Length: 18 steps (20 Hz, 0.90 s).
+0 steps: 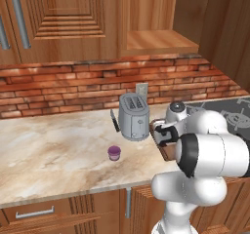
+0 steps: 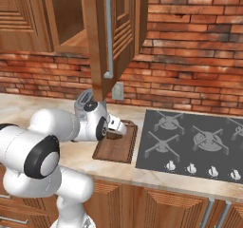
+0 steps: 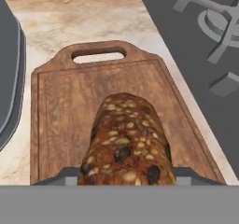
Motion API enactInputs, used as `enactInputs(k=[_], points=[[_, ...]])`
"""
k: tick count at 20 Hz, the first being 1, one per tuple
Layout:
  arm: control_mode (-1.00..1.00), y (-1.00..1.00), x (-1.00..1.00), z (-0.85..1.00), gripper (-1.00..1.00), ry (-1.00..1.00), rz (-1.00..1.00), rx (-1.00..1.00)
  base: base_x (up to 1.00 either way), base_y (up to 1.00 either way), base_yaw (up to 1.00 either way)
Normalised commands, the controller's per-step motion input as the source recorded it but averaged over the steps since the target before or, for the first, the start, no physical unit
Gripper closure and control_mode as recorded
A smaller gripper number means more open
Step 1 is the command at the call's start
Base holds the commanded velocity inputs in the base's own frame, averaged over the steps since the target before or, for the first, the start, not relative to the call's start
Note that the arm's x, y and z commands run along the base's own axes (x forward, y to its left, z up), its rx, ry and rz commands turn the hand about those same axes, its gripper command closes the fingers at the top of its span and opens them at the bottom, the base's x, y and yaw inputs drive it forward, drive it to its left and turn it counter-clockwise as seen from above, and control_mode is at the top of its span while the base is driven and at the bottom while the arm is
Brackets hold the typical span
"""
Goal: Pick the bread, place it on the cutting board, pick the jam, place it on the counter, and close the cabinet.
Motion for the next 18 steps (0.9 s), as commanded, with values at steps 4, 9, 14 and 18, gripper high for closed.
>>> enactInputs(k=[4, 9, 14, 18], points=[[-1.0, -0.08, 0.06, -0.14, 1.0, 0.07, 0.0, 0.0, 0.0, 0.0, 0.0], [-1.0, -0.04, 0.0, -0.13, 1.0, 0.06, 0.0, 0.0, 0.0, 0.0, 0.0], [-1.0, 0.0, 0.0, 0.0, -1.0, 0.05, 0.0, 0.0, 0.0, 0.0, 0.0], [-1.0, 0.0, 0.0, 0.0, -1.0, 0.0, 0.0, 0.0, 0.0, 0.0, 0.0]])
